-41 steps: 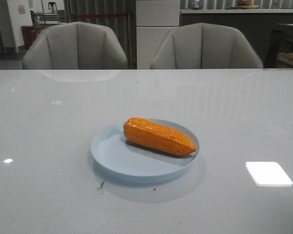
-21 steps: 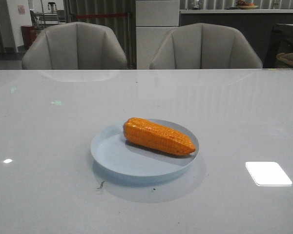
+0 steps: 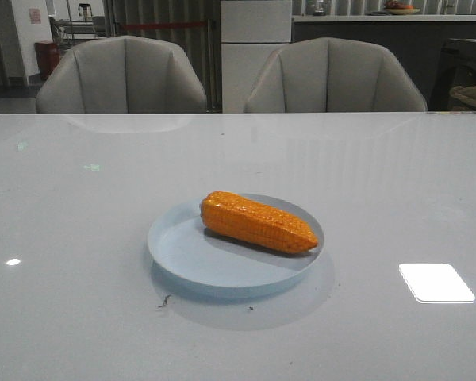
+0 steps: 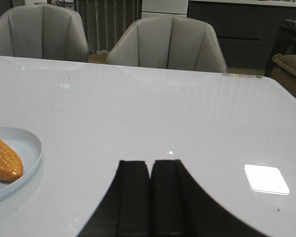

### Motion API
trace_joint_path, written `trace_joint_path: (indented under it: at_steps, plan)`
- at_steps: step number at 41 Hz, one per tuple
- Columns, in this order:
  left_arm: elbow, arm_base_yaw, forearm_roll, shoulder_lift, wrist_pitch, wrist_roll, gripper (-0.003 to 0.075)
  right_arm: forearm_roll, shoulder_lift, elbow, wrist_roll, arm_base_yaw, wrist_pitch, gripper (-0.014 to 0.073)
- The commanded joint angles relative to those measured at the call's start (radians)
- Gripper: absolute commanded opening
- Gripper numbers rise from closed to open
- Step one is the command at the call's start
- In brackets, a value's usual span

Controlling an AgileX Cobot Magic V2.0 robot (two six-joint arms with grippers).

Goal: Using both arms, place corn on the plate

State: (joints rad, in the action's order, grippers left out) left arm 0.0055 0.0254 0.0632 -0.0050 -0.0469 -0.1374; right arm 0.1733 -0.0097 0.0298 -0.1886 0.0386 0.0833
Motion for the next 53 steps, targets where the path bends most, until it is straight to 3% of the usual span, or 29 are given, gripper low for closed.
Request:
trace_joint_path:
  at_steps: [1,7,13,21,53]
  plan:
    - [0.037,-0.001,0.01,-0.016,0.083,0.004,0.0086,0.008,-0.025,-0.022,-0.009,0.001,-0.109,0.0023]
    - [0.037,-0.001,0.01,-0.016,0.083,0.004,0.0086,0.0,-0.025,-0.022,-0.009,0.001,-0.089,0.0023]
    - [0.037,-0.001,0.01,-0.016,0.083,0.004,0.0086,-0.09,-0.025,-0.022,-0.004,0.001,-0.091,0.0023]
    - [0.037,-0.001,0.01,-0.016,0.083,0.004,0.0086,-0.09,-0.025,-0.022,0.063,0.001,-0.083,0.0023]
    - [0.037,-0.001,0.01,-0.016,0.083,0.004,0.0086,-0.089,-0.025,-0.022,0.064,0.001,-0.075,0.0023]
